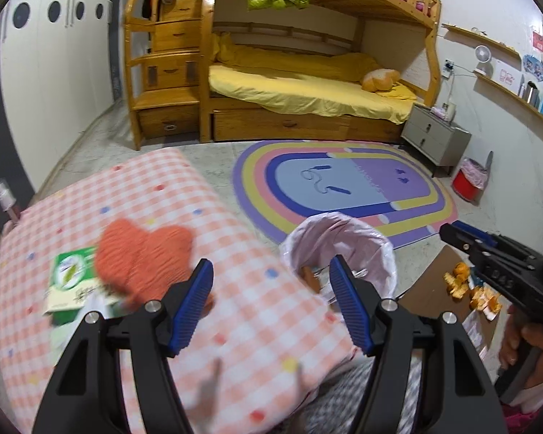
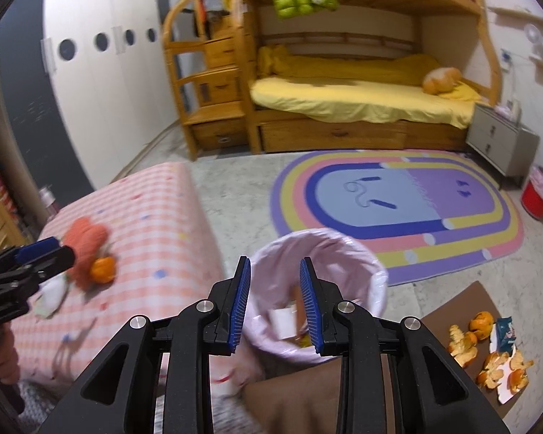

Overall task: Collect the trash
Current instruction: 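Move both tools back over the table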

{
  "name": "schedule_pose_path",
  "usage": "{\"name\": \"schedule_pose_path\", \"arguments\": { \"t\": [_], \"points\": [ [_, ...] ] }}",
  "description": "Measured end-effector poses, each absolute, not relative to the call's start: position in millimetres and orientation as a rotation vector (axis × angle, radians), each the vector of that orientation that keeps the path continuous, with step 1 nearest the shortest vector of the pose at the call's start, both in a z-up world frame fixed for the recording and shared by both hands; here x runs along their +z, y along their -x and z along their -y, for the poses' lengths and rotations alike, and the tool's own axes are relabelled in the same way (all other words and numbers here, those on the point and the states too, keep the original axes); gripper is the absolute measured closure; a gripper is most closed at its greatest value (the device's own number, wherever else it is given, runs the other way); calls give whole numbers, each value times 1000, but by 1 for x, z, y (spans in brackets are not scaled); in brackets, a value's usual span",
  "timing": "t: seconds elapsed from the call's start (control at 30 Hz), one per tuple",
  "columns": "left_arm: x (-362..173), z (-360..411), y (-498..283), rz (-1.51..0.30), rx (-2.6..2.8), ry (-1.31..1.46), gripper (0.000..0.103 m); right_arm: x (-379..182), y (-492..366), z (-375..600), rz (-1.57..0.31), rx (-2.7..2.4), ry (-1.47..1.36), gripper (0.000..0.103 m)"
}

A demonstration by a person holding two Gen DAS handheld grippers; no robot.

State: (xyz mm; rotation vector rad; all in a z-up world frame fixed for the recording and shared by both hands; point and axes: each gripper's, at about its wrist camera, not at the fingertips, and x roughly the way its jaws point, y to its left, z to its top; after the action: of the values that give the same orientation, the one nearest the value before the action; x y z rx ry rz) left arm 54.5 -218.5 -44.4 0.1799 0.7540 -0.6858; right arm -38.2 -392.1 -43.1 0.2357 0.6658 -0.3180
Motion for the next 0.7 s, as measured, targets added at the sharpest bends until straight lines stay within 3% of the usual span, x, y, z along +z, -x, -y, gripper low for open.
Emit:
{"name": "schedule_pose_path", "arguments": {
  "t": [0.53, 0.63, 0.7],
  "points": [
    [-63, 67, -45, -817, -345, -87, 34, -34, 0, 260, -726, 7, -111, 73],
    [-68, 47, -48, -820, -300, -80, 28, -37, -10, 243, -732, 34, -83, 60],
    [-70, 33, -53, -828, -271, -65, 23, -39, -20, 234, -737, 44, -54, 60]
  ]
}}
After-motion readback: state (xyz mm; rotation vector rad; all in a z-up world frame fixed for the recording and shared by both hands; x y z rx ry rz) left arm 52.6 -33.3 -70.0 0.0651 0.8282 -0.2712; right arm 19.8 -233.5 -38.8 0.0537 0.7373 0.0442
